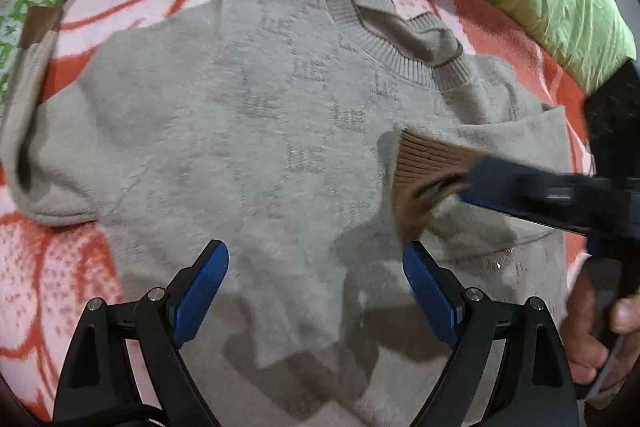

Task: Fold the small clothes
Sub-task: 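Fold the held sleeve across the sweater body while the left gripper grasps the other cuff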

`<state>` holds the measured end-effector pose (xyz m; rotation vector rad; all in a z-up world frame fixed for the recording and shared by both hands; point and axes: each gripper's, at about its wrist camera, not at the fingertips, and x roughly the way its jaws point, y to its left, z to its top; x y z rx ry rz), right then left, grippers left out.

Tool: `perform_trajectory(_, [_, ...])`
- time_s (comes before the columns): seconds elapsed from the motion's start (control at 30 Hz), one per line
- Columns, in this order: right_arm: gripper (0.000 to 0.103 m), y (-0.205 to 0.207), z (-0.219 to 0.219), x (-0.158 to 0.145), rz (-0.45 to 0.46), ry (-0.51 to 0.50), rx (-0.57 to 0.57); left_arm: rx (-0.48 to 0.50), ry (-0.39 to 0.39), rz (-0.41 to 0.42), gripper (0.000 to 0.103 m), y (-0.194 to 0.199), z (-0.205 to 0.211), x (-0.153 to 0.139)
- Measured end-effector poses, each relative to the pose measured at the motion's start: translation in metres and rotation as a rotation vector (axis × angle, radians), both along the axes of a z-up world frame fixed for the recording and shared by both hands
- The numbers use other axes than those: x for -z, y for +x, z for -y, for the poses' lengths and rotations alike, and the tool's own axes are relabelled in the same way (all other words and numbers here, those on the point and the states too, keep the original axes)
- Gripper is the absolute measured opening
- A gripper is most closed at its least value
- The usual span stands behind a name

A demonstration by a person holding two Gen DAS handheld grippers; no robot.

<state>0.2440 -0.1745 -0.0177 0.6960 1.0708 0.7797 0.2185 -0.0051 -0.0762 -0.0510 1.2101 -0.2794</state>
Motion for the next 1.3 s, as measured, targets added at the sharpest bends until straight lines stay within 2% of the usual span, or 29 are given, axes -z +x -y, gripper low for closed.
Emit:
perform_trajectory(0.13, [0.06,-0.017,0.047,-0.013,0.021,0.011,0.092,0.029,0.016,-0.024,0.09,0.014,0.022,0.014])
perform_trajectory(0.23, [0.06,-0.034,0.089,-0.019,0.027,0.025,0.212,0.044,0.032,-0.028,0.09,0.021,0.035,0.02])
perform_trajectory(0.3, [0.06,-0.042,0.112,-0.021,0.026,0.02,0.276,0.047,0.073,-0.016,0.089,0.028,0.046,0.025])
perform_trajectory(0.37, [0.06,-0.049,0.123,-0.023,0.029,-0.002,0.316,0.057,0.088,0.011,0.068,0.035,0.055,0.029])
perform_trajectory(0.43, [0.06,-0.058,0.134,-0.025,0.033,-0.026,0.348,0.069,0.094,0.037,0.017,0.04,0.063,0.026])
perform_trajectory(0.47, [0.06,-0.061,0.137,-0.026,0.032,-0.035,0.364,0.077,0.075,0.044,0.006,0.041,0.064,0.022])
perform_trajectory(0.53, [0.06,-0.073,0.153,-0.028,0.031,-0.054,0.411,0.081,0.041,0.083,0.005,0.039,0.065,0.004])
perform_trajectory(0.67, [0.06,-0.089,0.174,-0.034,0.049,-0.108,0.483,0.069,-0.04,0.211,0.005,0.015,0.042,-0.065])
perform_trajectory(0.73, [0.06,-0.094,0.184,-0.035,0.057,-0.131,0.511,0.036,-0.015,0.269,0.005,0.007,0.018,-0.087])
perform_trajectory(0.8, [0.06,-0.093,0.19,-0.032,0.05,-0.147,0.531,-0.006,0.011,0.264,0.005,0.008,-0.016,-0.083])
perform_trajectory(0.9, [0.06,-0.083,0.192,-0.023,0.035,-0.192,0.545,-0.062,-0.007,0.178,0.005,0.013,-0.04,-0.056])
perform_trajectory(1.03, [0.06,-0.058,0.183,-0.01,0.016,-0.278,0.515,-0.063,-0.006,0.158,0.005,0.011,-0.04,-0.037])
perform_trajectory(1.2, [0.06,-0.017,0.166,0.001,0.028,-0.393,0.461,-0.065,-0.005,0.146,0.005,0.009,-0.037,-0.036])
perform_trajectory(1.3, [0.06,0.007,0.164,0.017,-0.01,-0.447,0.457,-0.084,-0.001,0.141,0.005,0.007,-0.041,-0.04])
